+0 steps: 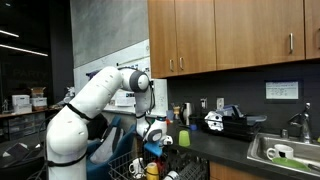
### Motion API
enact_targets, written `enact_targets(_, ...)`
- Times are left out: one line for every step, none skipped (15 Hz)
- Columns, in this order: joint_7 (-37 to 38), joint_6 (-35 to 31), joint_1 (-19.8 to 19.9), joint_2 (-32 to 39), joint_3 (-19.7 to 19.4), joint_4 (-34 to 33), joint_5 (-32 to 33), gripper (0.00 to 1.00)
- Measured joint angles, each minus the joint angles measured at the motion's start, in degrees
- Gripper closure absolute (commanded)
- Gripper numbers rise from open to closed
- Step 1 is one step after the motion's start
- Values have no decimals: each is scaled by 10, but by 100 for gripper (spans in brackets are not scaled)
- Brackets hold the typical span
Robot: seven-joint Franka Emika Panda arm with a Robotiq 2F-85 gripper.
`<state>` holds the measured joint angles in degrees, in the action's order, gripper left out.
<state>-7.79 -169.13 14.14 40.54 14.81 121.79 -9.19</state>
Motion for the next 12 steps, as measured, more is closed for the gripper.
enact_targets(-6,-1,7,-1,5,3,0,79)
enact_targets(-10,-3,13,-3,11,5,0,81)
enact_targets(-14,-4,19,-4,16,7,0,82)
enact_targets(-18,-5,25,-5,21,9,0,83)
enact_targets(-22,-6,31,-6,26,12,0,85)
enact_targets(-26,-7,36,-7,31,13,0,88)
enact_targets(-31,-7,42,-10,36,16,0,92)
enact_targets(-35,-7,48,-13,42,19,0,96)
enact_targets(-40,-7,54,-16,50,21,0,97)
enact_targets(-43,-7,61,-19,60,23,-1,100)
enact_targets(-44,-7,66,-20,75,23,-3,100)
enact_targets(-44,-7,68,-19,90,23,-6,100)
